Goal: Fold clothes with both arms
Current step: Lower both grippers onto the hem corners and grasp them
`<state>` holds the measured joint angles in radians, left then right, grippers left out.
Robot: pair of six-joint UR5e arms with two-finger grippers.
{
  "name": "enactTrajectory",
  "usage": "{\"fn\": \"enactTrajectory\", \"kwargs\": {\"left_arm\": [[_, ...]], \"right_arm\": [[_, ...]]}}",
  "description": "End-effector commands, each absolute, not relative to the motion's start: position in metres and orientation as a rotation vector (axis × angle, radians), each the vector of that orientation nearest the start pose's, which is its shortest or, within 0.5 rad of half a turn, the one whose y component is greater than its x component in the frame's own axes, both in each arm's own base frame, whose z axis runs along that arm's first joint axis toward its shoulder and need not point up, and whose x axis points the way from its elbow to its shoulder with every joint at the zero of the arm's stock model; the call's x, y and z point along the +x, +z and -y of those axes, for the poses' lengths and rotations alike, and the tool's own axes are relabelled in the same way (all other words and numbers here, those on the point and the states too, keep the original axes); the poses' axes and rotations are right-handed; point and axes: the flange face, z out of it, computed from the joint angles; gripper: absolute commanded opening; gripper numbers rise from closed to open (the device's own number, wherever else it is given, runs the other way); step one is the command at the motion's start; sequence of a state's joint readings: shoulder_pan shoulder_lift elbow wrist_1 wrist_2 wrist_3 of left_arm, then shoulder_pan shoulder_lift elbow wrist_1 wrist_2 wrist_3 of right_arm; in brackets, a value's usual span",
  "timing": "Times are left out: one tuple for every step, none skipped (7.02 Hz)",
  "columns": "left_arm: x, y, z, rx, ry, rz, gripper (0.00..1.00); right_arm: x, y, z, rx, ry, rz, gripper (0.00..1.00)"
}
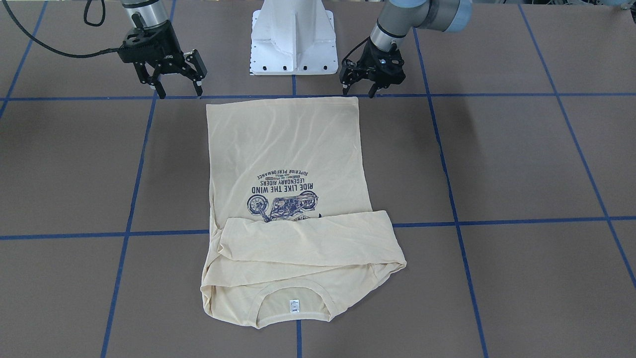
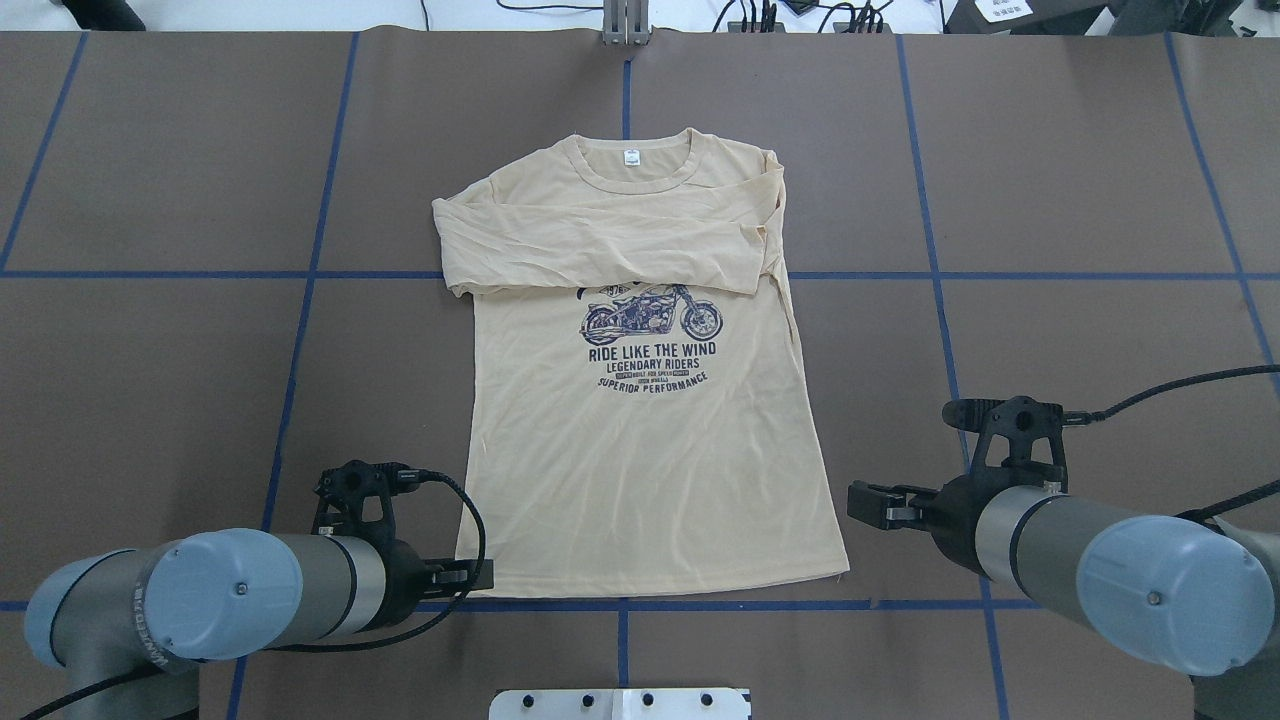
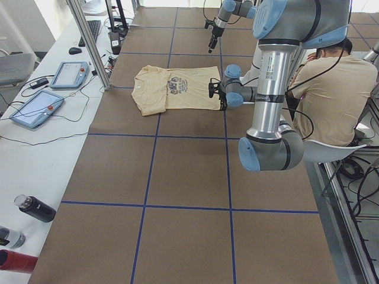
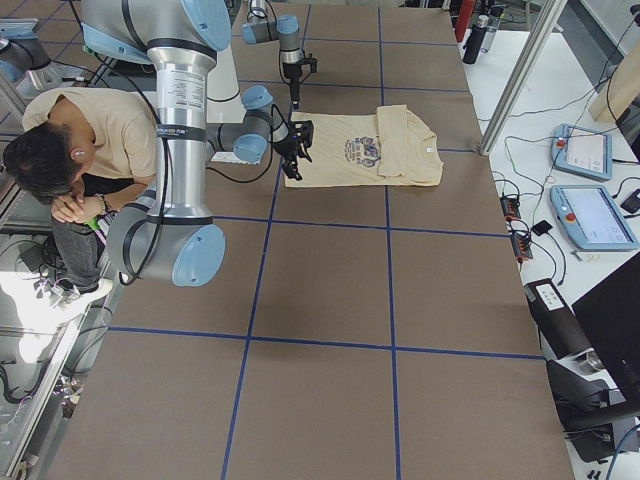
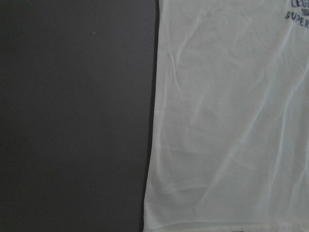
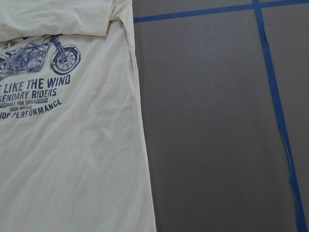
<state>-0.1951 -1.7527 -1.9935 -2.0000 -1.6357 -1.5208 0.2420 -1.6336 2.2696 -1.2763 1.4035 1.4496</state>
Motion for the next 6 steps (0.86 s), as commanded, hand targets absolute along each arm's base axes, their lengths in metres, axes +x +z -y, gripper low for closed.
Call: {"fn": "enactTrajectory", "kwargs": {"left_arm": [[0.5172,0.3260,0.2295,0.061,-0.099,-1.022,0.70],[0.5214,0.3219,0.2302,0.060,-0.099,-1.028,0.64],[0.5216,0.3210,0.2302,0.060,-0.099,-1.029,0.60],[0.5220,0.3217,0.2304,0.062,-0.099,-1.028,0.57],[0.5218,0.3225,0.2304,0.062,-0.099,-1.026,0.57],[0.5216,0.3238,0.2304,0.061,-0.099,-1.022,0.57]], "right_arm": [[-0.3792,0.3323,0.2470,0.321,0.188,0.885,1.00],[-0.3792,0.3321,0.2471,0.322,0.188,0.887,1.00],[-0.3792,0.3321,0.2471,0.322,0.189,0.887,1.00],[-0.3795,0.3328,0.2472,0.322,0.188,0.885,1.00],[-0.3792,0.3321,0.2471,0.322,0.189,0.887,1.00],[-0.3794,0.3315,0.2472,0.322,0.189,0.888,1.00]]}}
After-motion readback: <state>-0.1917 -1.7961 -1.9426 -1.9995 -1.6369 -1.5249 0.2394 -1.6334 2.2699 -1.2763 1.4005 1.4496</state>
